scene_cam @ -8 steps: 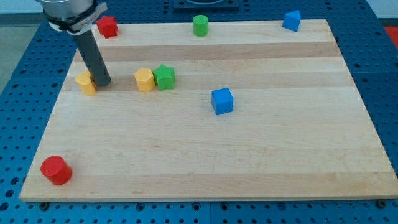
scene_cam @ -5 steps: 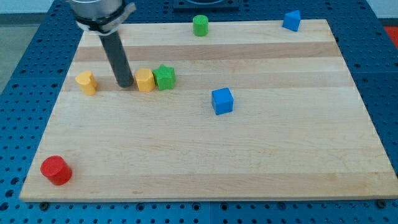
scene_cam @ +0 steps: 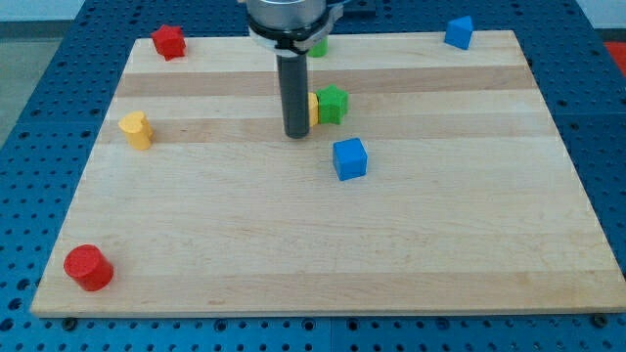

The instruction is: Drag the hexagon to the center right of the board

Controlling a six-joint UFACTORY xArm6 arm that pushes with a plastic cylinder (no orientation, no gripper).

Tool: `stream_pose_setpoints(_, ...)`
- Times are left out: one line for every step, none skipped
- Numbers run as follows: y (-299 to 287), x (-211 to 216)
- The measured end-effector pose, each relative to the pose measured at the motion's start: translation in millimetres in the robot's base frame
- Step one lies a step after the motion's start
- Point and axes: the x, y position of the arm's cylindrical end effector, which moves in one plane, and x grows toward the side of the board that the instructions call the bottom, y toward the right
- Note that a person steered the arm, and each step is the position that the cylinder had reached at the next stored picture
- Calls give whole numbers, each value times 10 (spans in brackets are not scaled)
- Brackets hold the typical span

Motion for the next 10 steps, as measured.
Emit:
stream_pose_setpoints(-430, -56)
stream_pose_setpoints(-438, -440)
stream_pose_setpoints(-147, -568)
stream_pose_setpoints(197, -430)
stream_pose_setpoints(477, -158)
stream_pose_setpoints(469, -91)
stream_pose_setpoints(-36, -203)
stream_pose_setpoints(-192, 47)
stream_pose_setpoints(106, 296)
stream_pose_setpoints(510, 308)
